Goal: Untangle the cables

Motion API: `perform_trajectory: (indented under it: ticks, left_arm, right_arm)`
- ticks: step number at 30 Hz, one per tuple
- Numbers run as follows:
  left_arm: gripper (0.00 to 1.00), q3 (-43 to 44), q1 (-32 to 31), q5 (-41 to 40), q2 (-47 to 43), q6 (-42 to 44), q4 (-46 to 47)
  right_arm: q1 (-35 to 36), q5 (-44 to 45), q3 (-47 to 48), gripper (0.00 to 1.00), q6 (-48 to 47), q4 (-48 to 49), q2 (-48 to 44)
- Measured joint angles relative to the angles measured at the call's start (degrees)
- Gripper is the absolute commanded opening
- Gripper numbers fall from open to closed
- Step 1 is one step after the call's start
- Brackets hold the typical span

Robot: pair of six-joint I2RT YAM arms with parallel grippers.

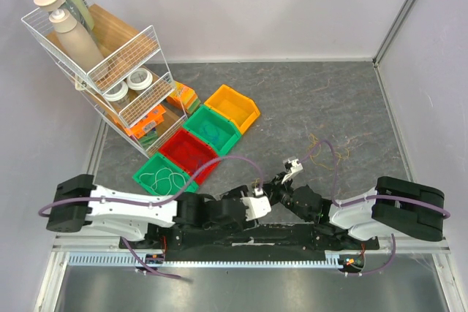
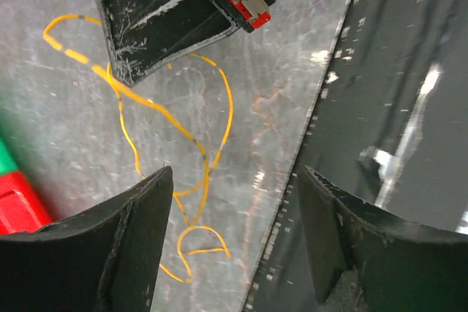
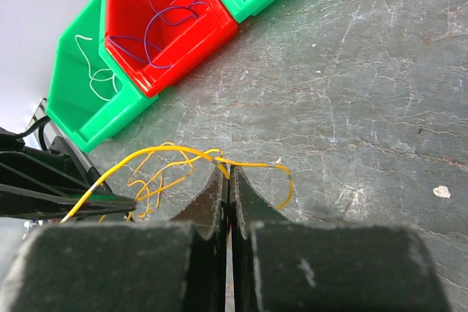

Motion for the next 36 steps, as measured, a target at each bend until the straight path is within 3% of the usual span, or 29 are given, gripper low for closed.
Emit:
perform_trajectory:
  ticks: [4,8,11,12,15,18,22,28,31,36]
  left_arm:
    - [0.55,-0.04,-1.55,-6.54,5.99,7.39,4.31]
    - [0.16,-0.04,-1.81,-12.83,8.48,12.17,9.51]
    - [0.03,-0.04,-1.99,-14.58,9.05,14.23,10.91]
    - [0.02,-0.04,-2.08,-14.6,9.03,14.6,11.19]
    - [0.02,-0.04,-2.19,-14.23,8.39,14.62,11.43]
    - [0.02,-0.37,-2.1,-13.53,5.33,13.51,11.32]
    - [0.02,-0.42,1.31,-10.82,-1.7,9.35,10.36]
    - [0.02,1.64,20.44,-4.35,-10.4,-2.62,8.24]
    - [0.02,6.32,26.67,-1.18,-9.51,-6.54,8.09]
    - [0.02,17.62,31.78,2.67,-1.4,-8.57,10.36]
  right_arm:
    - [-0.31,-0.59,0.0,0.0,0.07,0.7,0.04]
    - [-0.37,-1.03,0.0,0.0,0.17,1.29,0.04]
    - [-0.5,-1.16,0.0,0.0,0.17,1.44,0.04]
    - [-0.55,-1.16,0.0,0.07,0.17,1.44,0.02]
    - [-0.55,-1.03,0.0,0.47,0.24,1.27,-0.07]
    - [-0.59,-0.39,-0.02,0.73,-0.15,-0.09,-1.27]
    - [-0.59,1.6,-0.02,0.78,-0.02,-1.57,-4.79]
    - [-0.59,7.74,-0.04,0.79,1.95,-5.09,-15.85]
    - [-0.59,11.52,-0.09,0.81,3.98,-9.99,-24.06]
    - [-0.63,16.57,-0.11,0.82,7.13,-19.54,-37.24]
